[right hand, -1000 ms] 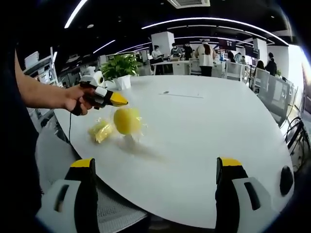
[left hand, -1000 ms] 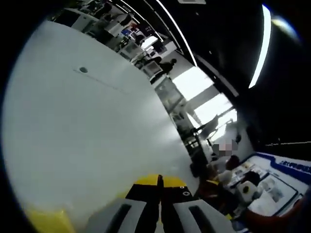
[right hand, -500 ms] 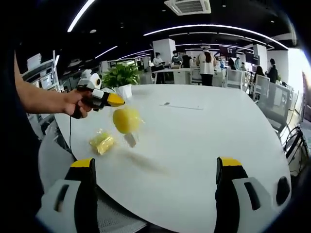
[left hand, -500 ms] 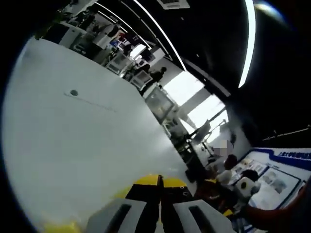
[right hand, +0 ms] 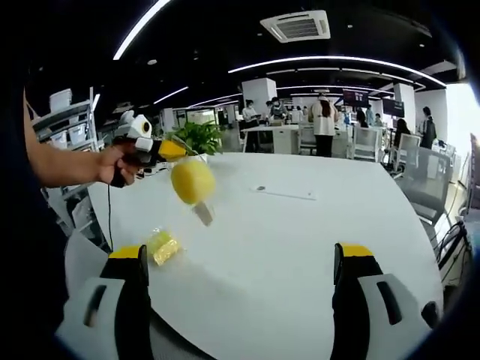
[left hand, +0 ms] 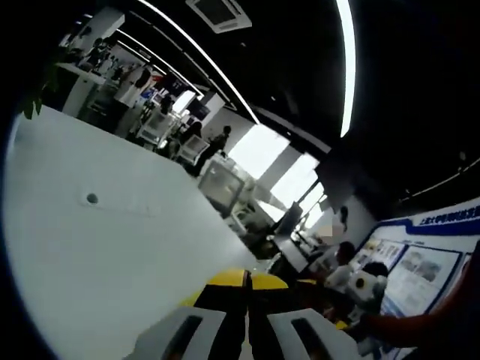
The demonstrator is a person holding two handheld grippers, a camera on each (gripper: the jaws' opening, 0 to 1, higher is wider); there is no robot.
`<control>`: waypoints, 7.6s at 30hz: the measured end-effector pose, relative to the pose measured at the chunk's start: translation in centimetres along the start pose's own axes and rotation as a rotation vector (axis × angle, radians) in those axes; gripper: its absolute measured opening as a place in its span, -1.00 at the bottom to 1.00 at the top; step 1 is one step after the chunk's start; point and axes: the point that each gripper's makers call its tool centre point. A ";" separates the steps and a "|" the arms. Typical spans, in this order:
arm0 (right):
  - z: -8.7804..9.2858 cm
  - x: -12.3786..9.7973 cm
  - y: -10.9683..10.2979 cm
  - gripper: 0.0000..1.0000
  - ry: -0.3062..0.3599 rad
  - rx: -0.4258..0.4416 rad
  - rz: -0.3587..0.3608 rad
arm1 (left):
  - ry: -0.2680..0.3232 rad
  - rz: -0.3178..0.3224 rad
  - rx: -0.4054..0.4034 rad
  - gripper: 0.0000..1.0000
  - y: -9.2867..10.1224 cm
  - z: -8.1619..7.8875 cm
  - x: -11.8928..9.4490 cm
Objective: Compare the silicone blocks by pressing each to a similar depth, holding the contact briefly, and releasing to observe deformation and rebound differences across the visible hardness samples.
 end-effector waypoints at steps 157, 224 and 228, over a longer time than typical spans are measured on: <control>-19.2 4.4 -12.2 -0.76 0.373 -0.136 -0.620 | 0.037 0.302 -0.006 -1.00 15.3 -2.7 -6.5; -17.0 3.7 -13.0 -0.97 0.274 -0.071 -0.656 | -0.006 0.261 0.011 -1.00 14.4 -0.5 -6.6; -16.9 3.8 -13.1 -0.97 0.270 -0.063 -0.657 | -0.006 0.259 0.007 -1.00 14.2 -0.5 -6.6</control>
Point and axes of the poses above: the point that each gripper's makers call its tool centre point, and the gripper's own axes: x roughly forward along the fingers, y roughly to its right, z roughly out of its underside, and after that the axes turned 13 degrees about -x, right-handed
